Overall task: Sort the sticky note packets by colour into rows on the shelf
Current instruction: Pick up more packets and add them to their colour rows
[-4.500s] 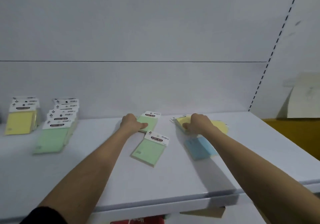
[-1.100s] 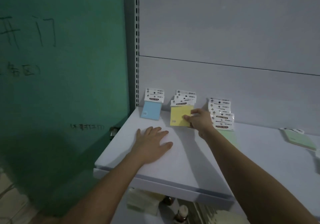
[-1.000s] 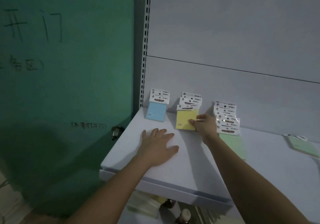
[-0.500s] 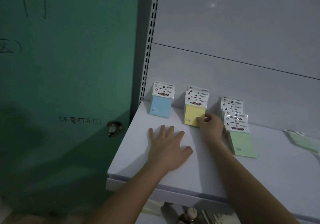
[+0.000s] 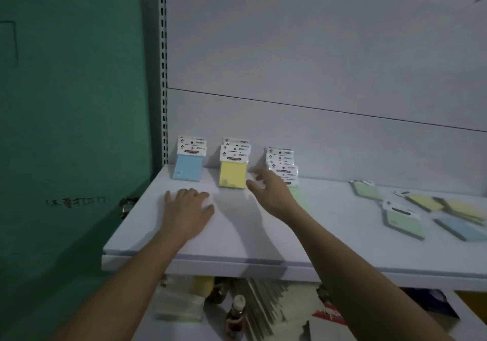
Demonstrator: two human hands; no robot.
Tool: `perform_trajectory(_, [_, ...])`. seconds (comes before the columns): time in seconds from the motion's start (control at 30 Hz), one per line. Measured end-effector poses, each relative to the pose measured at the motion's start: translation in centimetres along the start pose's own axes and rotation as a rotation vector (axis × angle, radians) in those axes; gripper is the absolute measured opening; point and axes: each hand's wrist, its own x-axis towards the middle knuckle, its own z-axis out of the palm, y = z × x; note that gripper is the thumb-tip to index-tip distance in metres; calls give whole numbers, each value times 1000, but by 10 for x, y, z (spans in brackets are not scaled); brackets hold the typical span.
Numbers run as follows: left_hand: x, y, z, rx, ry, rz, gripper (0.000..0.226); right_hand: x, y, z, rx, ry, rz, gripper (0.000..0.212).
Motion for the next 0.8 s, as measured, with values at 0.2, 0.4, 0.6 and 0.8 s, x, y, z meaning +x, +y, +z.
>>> perform_trajectory(0.2, [-36,103,-20,-127,-83,-144,51,-82,66,-116,-181,-85,29,51])
perform_trajectory(0.4, [-77,274,-41,-258,-224,146,53,-133,140,-227,-274,-174,207,63])
perform_trajectory(0.6, [-107,370,-26,-442,-323,173,50,-190,214,-284,-201,-133,332,68])
perform_trajectory(0.8, [-105,419,-9,-568,-393,135,47,-214,285,-310,-143,-69,446,63])
